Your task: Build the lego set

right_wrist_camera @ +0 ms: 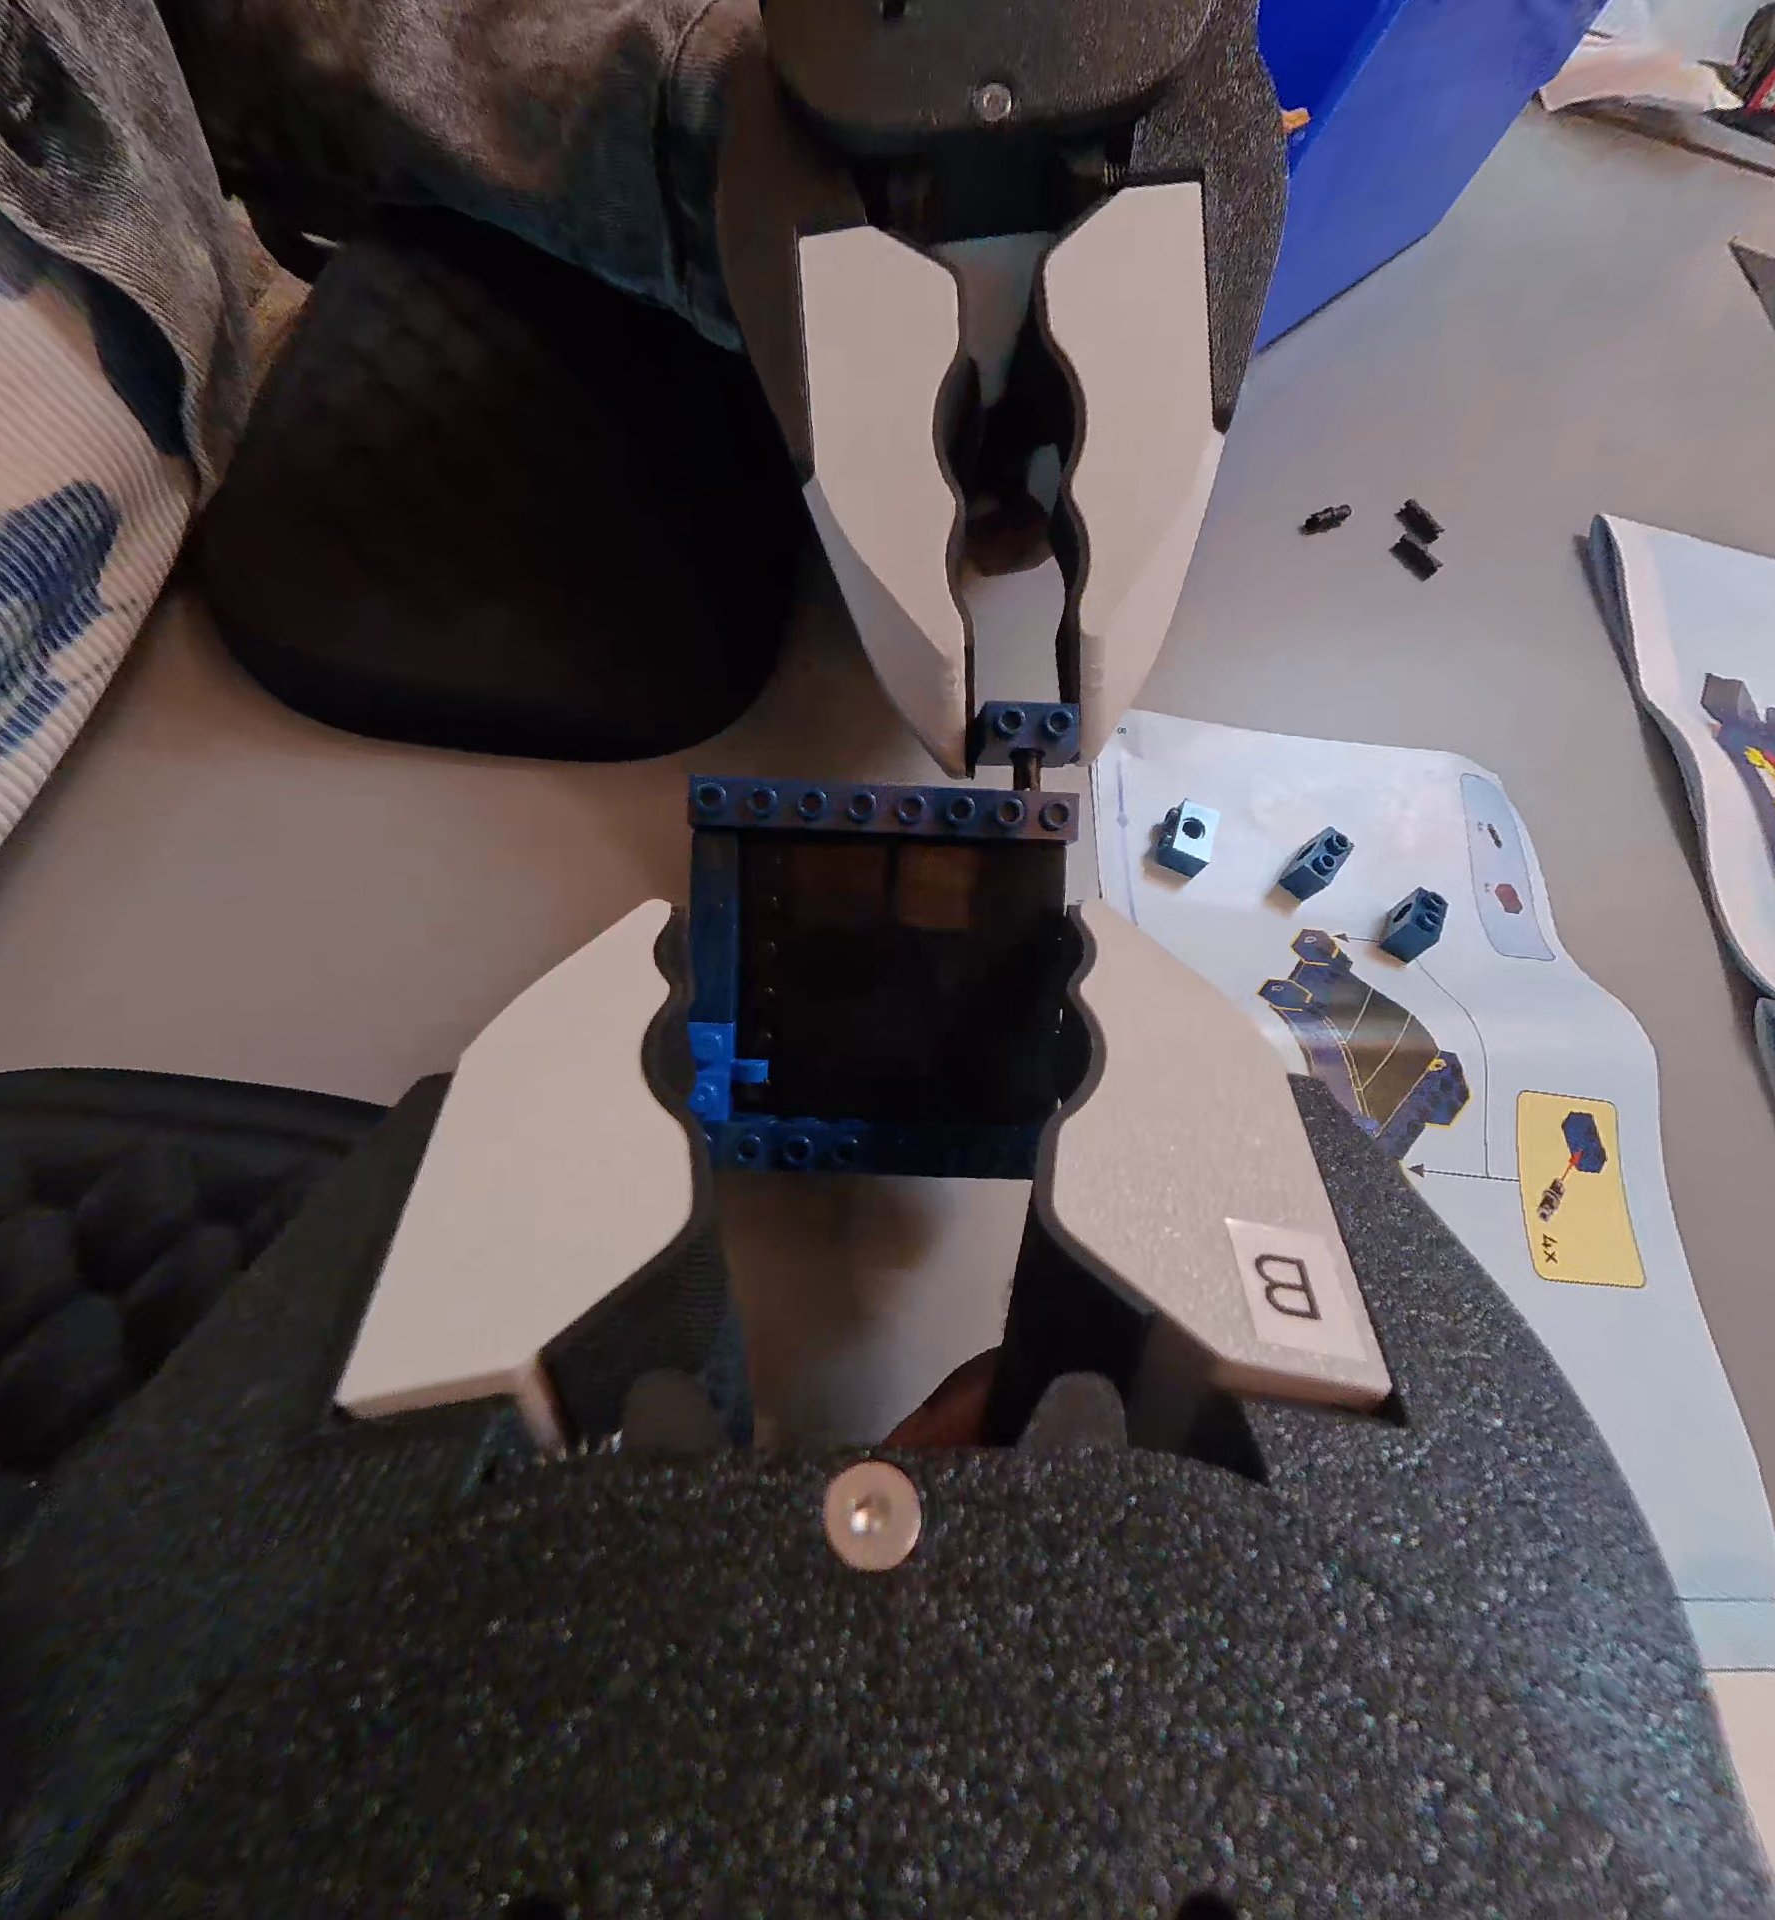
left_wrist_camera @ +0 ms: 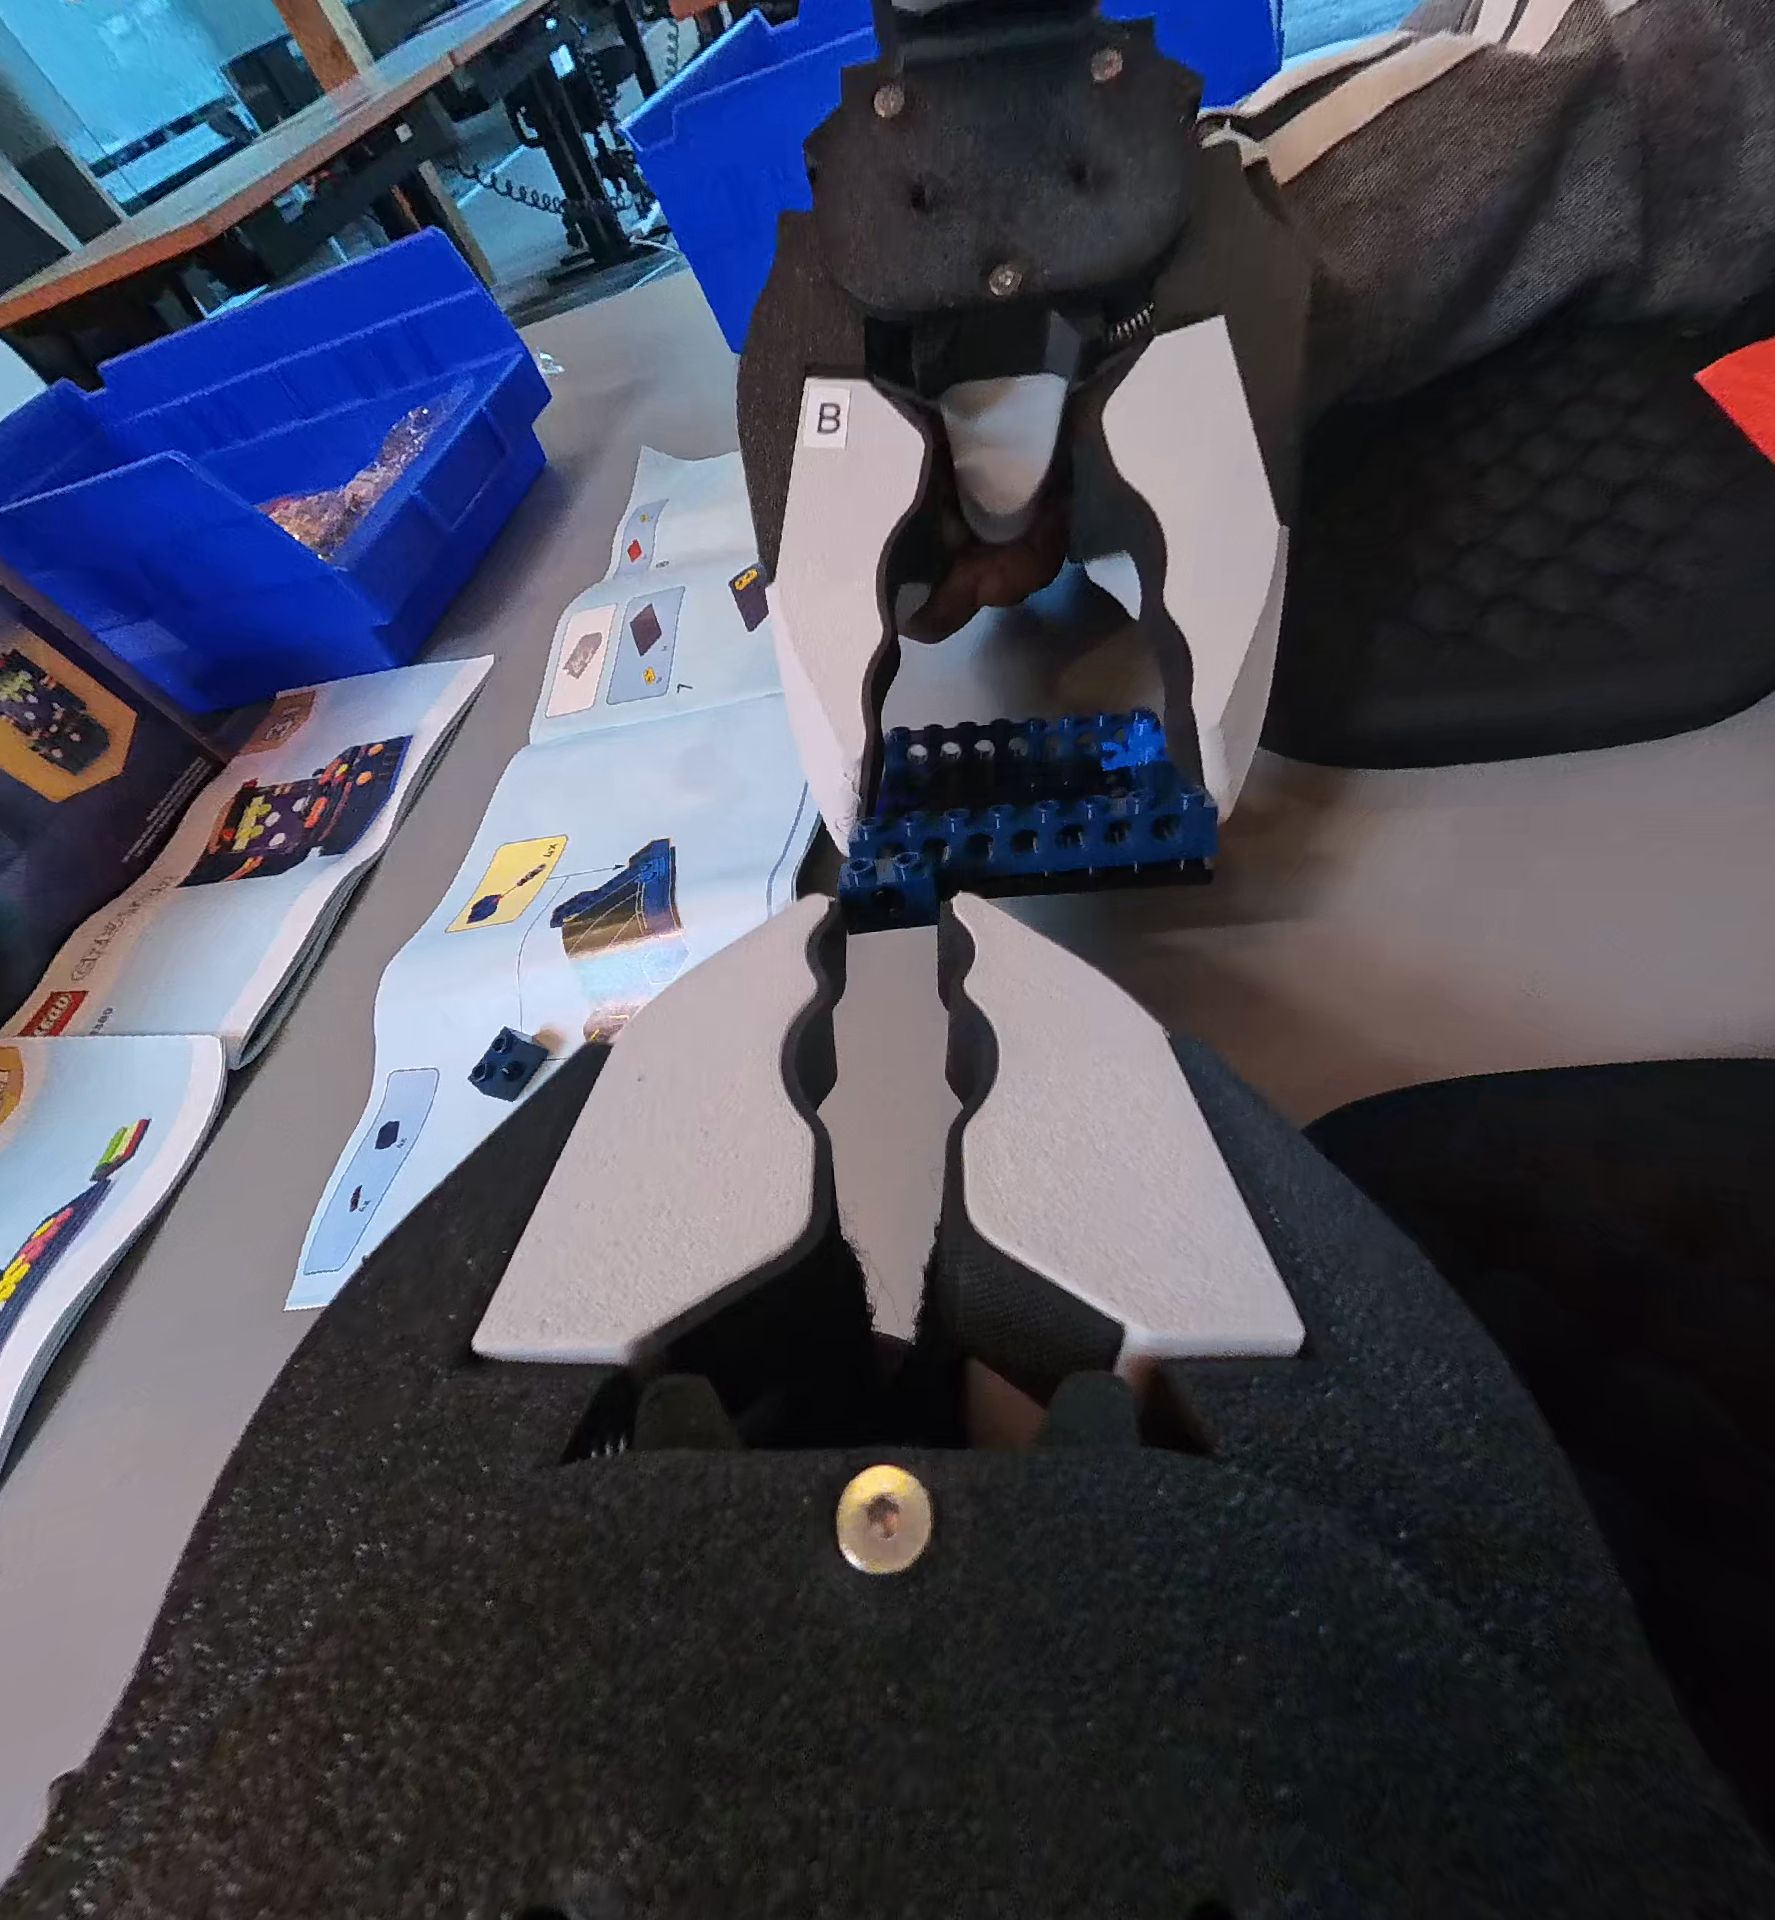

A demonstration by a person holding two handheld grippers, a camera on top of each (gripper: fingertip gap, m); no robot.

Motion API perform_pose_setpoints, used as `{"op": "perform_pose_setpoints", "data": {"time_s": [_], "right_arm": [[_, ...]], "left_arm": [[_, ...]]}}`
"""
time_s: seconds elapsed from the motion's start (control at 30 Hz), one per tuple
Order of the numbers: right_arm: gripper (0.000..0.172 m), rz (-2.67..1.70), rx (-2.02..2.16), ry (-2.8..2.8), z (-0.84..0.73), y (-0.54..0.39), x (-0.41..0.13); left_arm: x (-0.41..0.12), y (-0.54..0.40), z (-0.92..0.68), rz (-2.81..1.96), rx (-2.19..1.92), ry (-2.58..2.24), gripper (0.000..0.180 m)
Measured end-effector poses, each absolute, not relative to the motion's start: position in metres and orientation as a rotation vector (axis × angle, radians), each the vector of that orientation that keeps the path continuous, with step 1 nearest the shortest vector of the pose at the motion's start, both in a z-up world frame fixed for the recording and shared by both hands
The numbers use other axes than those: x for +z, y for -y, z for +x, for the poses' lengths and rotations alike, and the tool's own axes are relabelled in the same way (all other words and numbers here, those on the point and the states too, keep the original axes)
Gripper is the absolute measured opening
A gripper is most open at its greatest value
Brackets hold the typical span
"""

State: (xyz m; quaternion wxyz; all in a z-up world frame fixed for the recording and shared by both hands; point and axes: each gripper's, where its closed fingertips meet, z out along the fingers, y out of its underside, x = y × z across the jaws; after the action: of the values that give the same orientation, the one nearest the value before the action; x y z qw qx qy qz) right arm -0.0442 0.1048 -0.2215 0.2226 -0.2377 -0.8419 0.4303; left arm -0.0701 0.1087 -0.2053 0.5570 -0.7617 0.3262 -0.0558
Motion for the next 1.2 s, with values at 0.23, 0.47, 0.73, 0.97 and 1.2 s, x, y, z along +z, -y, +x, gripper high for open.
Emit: {"op": "perform_pose_setpoints", "data": {"time_s": [0.23,0.47,0.73,0.97,1.2], "right_arm": [[0.068,-0.669,1.206,2.322,-0.044,-0.104,-0.222],[0.068,-0.702,1.438,2.238,-0.042,-0.1,-0.204],[0.068,-0.74,1.011,2.506,-0.04,-0.122,-0.233],[0.079,-0.755,0.682,2.718,-0.037,-0.135,-0.251],[0.029,-0.838,0.957,2.672,-0.033,-0.106,-0.218]], "left_arm": [[-0.206,-0.109,-0.07,-1.799,-0.123,-0.772,0.016],[-0.19,-0.109,-0.069,-1.717,-0.185,-0.713,0.016],[-0.168,-0.112,-0.096,-1.655,-0.156,-0.516,0.016],[-0.169,-0.114,-0.103,-1.678,-0.106,-0.47,0.016],[-0.162,-0.113,-0.108,-1.664,-0.09,-0.43,0.016]]}}
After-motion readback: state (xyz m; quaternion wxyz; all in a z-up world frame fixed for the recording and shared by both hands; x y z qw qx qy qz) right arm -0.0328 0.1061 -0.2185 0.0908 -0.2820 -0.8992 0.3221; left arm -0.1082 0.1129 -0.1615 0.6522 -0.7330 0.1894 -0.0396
